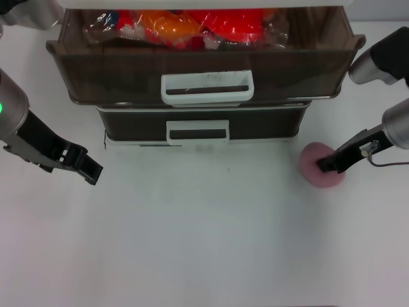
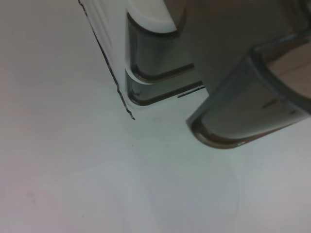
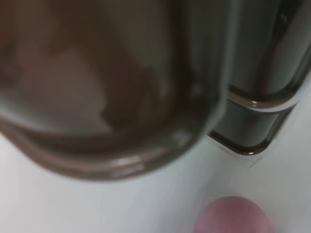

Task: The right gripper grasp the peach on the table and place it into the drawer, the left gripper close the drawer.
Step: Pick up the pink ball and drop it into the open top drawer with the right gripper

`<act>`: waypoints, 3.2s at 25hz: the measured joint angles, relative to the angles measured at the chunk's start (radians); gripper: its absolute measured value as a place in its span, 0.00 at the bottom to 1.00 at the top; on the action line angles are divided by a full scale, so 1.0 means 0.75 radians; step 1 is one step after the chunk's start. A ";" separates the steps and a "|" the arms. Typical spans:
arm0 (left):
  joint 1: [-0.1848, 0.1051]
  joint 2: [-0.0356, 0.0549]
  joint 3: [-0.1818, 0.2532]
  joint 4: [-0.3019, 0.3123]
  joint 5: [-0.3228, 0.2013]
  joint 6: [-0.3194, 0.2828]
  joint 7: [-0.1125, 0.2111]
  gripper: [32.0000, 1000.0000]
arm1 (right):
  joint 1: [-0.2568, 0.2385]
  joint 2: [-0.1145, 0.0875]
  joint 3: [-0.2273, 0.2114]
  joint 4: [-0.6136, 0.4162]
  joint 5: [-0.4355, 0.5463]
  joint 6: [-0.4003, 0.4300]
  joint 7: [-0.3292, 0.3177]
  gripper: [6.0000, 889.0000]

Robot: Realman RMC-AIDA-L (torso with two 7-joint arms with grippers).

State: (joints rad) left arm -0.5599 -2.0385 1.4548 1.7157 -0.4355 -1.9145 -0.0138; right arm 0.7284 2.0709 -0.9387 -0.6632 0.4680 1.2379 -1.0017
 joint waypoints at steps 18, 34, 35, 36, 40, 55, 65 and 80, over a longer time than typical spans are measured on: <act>0.008 0.006 -0.006 0.001 0.000 0.000 0.000 0.79 | -0.230 -0.010 0.138 -0.817 -0.004 0.328 0.097 0.06; 0.018 0.009 -0.001 0.000 0.000 0.000 -0.001 0.79 | -0.183 -0.098 0.374 -1.453 0.700 0.765 0.192 0.07; 0.018 0.009 -0.002 0.000 0.000 0.000 -0.001 0.79 | -0.169 -0.109 0.370 -1.456 0.736 0.768 0.205 0.06; 0.018 0.010 -0.002 0.000 0.000 -0.001 -0.002 0.79 | -0.156 -0.117 0.363 -1.455 0.768 0.770 0.215 0.06; 0.017 0.010 -0.001 0.000 0.000 -0.002 -0.004 0.79 | -0.082 -0.138 0.265 -1.386 0.823 0.771 0.243 0.06; 0.009 0.010 0.003 -0.005 -0.001 -0.003 -0.006 0.79 | 0.072 -0.124 0.075 -1.098 0.815 0.772 0.214 0.07; 0.006 0.010 0.003 -0.004 0.000 -0.002 -0.006 0.79 | 0.068 -0.119 0.074 -1.098 0.813 0.765 0.209 0.08; 0.007 0.006 0.001 -0.001 -0.001 -0.002 -0.006 0.79 | 0.065 -0.116 0.074 -1.108 0.825 0.772 0.208 0.45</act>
State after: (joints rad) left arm -0.5548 -2.0337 1.4557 1.7150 -0.4359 -1.9159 -0.0184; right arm 0.7770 1.9836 -0.8836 -1.4938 1.0866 1.8169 -0.8459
